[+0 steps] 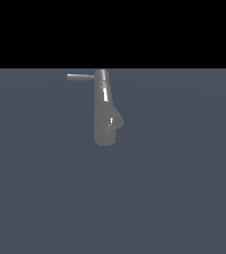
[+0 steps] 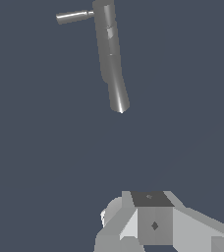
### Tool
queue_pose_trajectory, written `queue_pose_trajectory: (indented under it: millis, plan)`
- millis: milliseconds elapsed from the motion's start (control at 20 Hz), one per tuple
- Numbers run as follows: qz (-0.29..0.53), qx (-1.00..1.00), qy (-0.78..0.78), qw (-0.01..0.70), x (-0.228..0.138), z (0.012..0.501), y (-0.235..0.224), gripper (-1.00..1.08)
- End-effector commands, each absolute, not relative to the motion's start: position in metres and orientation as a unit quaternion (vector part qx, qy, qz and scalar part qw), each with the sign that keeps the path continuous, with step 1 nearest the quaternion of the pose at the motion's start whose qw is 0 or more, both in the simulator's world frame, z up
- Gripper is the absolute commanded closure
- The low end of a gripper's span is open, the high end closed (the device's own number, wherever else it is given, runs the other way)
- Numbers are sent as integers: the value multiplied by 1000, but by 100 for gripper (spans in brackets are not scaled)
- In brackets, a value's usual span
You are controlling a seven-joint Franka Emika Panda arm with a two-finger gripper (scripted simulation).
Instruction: Turn on the faucet by rotating a designated handle.
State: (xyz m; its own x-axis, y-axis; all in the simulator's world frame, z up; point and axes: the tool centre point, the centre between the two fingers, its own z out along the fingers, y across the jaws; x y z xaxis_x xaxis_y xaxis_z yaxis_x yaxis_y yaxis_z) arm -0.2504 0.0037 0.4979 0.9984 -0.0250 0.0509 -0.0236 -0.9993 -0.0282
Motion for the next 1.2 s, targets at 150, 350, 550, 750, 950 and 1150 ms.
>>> queue_pose_trajectory:
  millis: [150,350,550,750,950,1150]
  plan:
    - [-26,-1000,8,13,-248,498,4,108]
    - [-27,-1000,-8,9,-242,497,7,108]
    - [-28,-999,-15,7,-242,496,8,108]
    - [-27,-1000,-10,8,-240,497,8,108]
    - [-26,-1000,2,9,-233,498,9,108]
    - [-24,-999,23,11,-221,499,11,108]
